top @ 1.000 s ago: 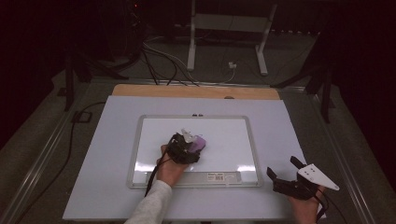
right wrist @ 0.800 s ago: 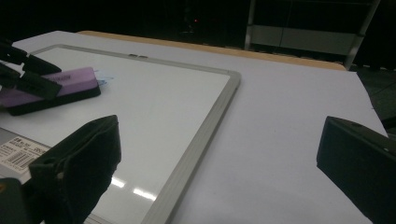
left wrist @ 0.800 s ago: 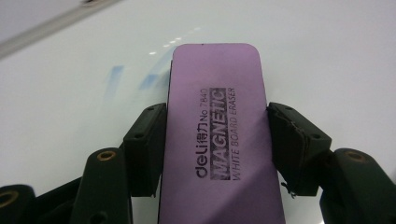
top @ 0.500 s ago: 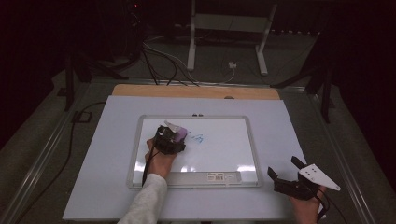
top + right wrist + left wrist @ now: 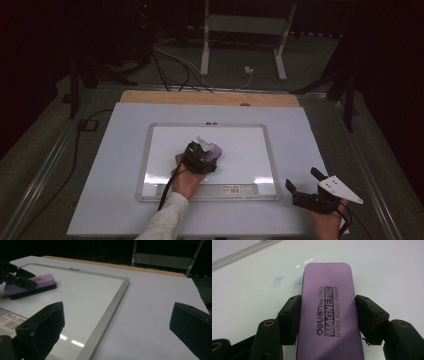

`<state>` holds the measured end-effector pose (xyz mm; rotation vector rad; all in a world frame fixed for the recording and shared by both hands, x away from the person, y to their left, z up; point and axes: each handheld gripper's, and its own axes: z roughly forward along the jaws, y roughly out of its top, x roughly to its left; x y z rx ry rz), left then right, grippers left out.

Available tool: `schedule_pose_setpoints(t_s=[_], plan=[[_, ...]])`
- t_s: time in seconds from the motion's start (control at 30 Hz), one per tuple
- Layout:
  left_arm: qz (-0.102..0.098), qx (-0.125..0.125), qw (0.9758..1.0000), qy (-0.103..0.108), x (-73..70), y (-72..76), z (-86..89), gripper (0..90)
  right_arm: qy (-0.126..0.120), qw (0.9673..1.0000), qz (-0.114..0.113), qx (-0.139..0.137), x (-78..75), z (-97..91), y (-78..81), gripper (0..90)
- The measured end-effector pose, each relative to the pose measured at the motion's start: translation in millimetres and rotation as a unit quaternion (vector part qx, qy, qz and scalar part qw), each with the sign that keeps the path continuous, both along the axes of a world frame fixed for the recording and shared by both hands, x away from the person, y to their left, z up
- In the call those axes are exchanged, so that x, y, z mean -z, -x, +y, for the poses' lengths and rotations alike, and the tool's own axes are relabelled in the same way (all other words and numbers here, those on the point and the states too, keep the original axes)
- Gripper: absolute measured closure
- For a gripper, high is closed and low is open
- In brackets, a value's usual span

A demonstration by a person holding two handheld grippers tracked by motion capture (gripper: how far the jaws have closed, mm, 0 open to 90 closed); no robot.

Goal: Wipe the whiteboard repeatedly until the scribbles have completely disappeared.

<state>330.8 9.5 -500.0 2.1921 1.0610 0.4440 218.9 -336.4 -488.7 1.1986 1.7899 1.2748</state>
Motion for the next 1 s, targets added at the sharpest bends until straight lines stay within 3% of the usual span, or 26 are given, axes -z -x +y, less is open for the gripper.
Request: schedule_pose_setpoints(t_s=[0.07, 0.17, 0.33, 0.4, 0.57, 0.67, 0.8, 1.0], plan=[[-0.002, 0.012, 0.9999, -0.005, -0.4, 2.5, -6.4, 41.7, -0.001, 1.0, 0.0, 0.0, -0.1, -0.1, 0.1, 0.0], [-0.001, 0.005, 1.0, -0.005, -0.6, -1.9, -5.7, 41.7, -0.001, 1.0, -0.001, 0.001, -0.3, -1.0, 0.3, 0.0], [-0.001, -0.045, 0.9988, -0.02, -1.4, -18.0, 11.8, 41.7, -0.003, 1.0, -0.002, 0.003, -0.5, -2.6, 0.7, 0.0], [0.0, -0.076, 0.9969, -0.023, -1.5, -26.9, 24.2, 41.7, -0.003, 1.0, -0.002, 0.003, -0.5, -2.9, 0.7, 0.0], [0.002, -0.152, 0.9879, -0.03, -1.5, -48.4, 54.7, 41.7, -0.002, 1.0, 0.0, 0.003, -0.2, -2.4, 0.4, 0.0], [0.009, -0.16, 0.9868, -0.022, -1.4, -54.3, 56.4, 41.7, 0.0, 1.0, 0.001, 0.001, 0.2, -1.5, -0.1, 0.0], [0.012, -0.143, 0.9895, -0.017, -1.4, -53.5, 42.6, 41.7, 0.0, 1.0, 0.002, -0.001, 0.7, -0.2, -0.7, 0.0], [0.013, -0.065, 0.9977, -0.015, -2.3, -30.3, -3.2, 41.7, 0.0, 1.0, 0.002, 0.0, 0.8, -0.1, -0.8, 0.0]])
